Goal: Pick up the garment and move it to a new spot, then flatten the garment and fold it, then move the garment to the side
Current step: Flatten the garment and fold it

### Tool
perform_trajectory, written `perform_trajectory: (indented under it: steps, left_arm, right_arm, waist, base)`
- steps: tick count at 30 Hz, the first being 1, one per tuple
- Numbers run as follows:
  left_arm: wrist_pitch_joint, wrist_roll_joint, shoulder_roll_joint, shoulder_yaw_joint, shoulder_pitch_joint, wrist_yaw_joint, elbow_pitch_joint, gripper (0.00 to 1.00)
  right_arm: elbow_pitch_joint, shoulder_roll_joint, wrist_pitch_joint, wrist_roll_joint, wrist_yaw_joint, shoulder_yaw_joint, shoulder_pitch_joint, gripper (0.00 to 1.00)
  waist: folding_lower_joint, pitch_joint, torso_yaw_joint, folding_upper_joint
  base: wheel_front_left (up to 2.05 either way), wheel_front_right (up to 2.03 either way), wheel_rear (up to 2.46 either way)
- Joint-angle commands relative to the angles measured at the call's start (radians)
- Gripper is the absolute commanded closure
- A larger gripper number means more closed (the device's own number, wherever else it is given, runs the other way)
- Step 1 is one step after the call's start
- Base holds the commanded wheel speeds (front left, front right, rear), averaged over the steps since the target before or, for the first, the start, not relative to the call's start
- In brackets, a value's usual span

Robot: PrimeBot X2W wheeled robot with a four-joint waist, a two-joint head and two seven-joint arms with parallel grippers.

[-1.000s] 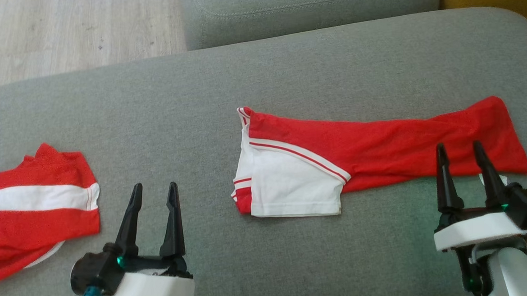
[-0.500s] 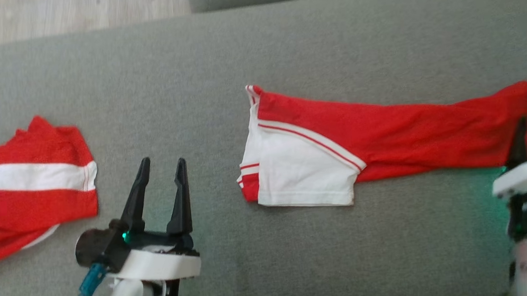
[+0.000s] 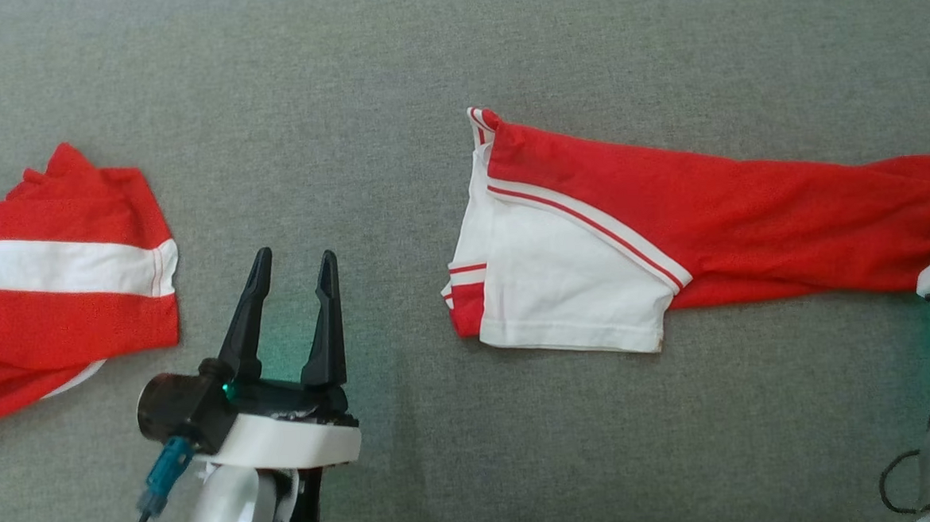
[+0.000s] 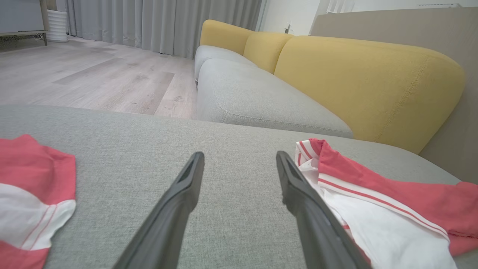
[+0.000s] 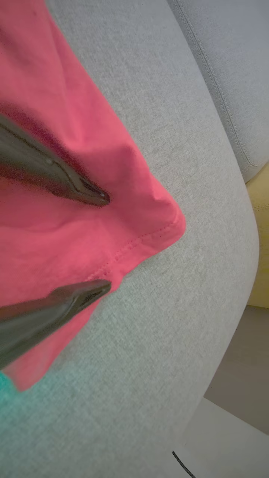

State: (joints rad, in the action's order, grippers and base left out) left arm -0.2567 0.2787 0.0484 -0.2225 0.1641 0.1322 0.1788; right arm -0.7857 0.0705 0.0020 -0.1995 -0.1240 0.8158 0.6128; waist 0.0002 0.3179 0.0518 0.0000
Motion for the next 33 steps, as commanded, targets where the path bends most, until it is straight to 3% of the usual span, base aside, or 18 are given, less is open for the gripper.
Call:
perform_trajectory:
  steps: [1, 11, 23, 24, 25, 26, 33]
  left_arm:
    - [-0.005, -0.009, 0.002, 0.035, 0.033, -0.002, -0.031, 0.0]
    - [-0.005, -0.002, 0.002, 0.039, 0.039, -0.002, -0.031, 0.0]
    - [-0.005, 0.018, 0.002, 0.063, 0.052, -0.002, -0.029, 0.0]
    - [-0.005, 0.019, 0.002, 0.064, 0.054, -0.002, -0.029, 0.0]
    - [-0.005, 0.02, 0.002, 0.066, 0.055, -0.002, -0.03, 0.0]
    - [-0.005, 0.021, 0.002, 0.068, 0.057, -0.002, -0.03, 0.0]
    - [-0.005, 0.029, 0.002, 0.075, 0.055, -0.002, -0.022, 0.0]
  right_arm:
    - [0.016, 0.006, 0.008, -0.021, -0.007, -0.007, 0.03, 0.0]
    - [0.013, 0.013, 0.029, -0.064, -0.007, 0.057, 0.054, 0.0]
    - [-0.042, 0.001, 0.111, 0.06, -0.007, 0.012, 0.064, 0.0]
    - [-0.047, 0.001, 0.122, 0.075, -0.007, 0.001, 0.064, 0.24]
    - [-0.049, 0.001, 0.13, 0.09, -0.007, -0.011, 0.063, 0.75]
    - [-0.05, 0.001, 0.137, 0.105, -0.007, -0.021, 0.061, 1.0]
    - [-0.028, 0.019, 0.156, 0.187, -0.007, -0.086, 0.033, 1.0]
  waist:
    - [-0.0002, 0.007, -0.002, 0.0]
    - [-0.0002, 0.023, -0.007, 0.0]
    - [-0.0002, 0.041, -0.017, 0.0]
    - [-0.0002, 0.042, -0.017, 0.0]
    - [-0.0002, 0.042, -0.018, 0.0]
    - [-0.0002, 0.042, -0.019, 0.0]
    - [-0.0002, 0.013, -0.026, 0.0]
  base:
    - [0.0, 0.0, 0.0]
    - [0.0, 0.0, 0.0]
    - [0.0, 0.0, 0.0]
    - [0.0, 0.0, 0.0]
    - [0.0, 0.0, 0.0]
    - [0.0, 0.0, 0.0]
    - [0.0, 0.0, 0.0]
